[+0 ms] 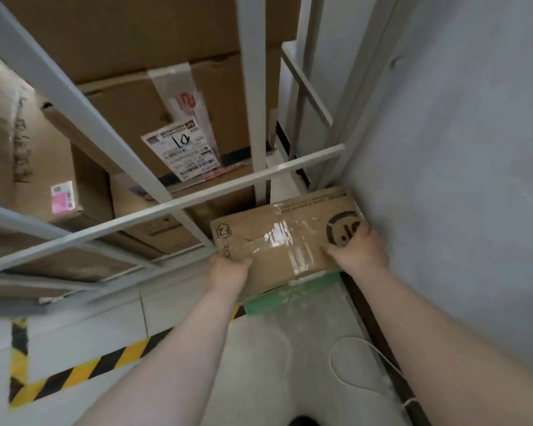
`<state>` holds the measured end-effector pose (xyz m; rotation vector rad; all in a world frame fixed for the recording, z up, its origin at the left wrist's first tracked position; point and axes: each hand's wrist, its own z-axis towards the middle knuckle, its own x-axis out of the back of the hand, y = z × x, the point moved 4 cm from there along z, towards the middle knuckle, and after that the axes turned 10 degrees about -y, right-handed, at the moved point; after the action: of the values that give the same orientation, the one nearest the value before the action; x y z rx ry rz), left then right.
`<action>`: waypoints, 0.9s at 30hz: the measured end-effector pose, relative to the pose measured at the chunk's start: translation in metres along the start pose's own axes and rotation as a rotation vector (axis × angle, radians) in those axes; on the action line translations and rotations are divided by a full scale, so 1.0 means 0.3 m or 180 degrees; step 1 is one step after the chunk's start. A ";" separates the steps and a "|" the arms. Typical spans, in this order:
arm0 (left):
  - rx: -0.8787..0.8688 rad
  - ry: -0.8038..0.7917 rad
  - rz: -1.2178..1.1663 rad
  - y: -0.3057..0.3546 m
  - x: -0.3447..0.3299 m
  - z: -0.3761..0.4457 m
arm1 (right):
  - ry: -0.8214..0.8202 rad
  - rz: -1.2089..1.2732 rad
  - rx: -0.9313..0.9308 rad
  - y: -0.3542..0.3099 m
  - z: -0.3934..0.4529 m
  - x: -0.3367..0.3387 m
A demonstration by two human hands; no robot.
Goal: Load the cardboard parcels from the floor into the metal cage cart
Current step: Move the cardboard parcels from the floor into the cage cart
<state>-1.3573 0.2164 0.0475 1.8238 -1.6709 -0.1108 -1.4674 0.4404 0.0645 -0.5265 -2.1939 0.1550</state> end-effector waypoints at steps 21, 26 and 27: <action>0.0228 0.0979 -0.0887 -0.152 0.715 -1.245 | -0.0640 0.0605 0.0483 -0.232 -1.192 0.318; 0.0117 0.1556 -0.0796 -0.230 1.059 -1.605 | -0.0753 0.0649 0.1356 -0.487 -1.597 0.426; 0.0036 0.1714 -0.0831 -0.227 1.125 -1.668 | -0.0720 0.0684 0.1548 -0.542 -1.665 0.445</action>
<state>-0.9991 0.1061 0.5255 1.8613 -1.0614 0.2589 -1.2056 0.3147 0.5221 -0.4804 -2.2011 0.8752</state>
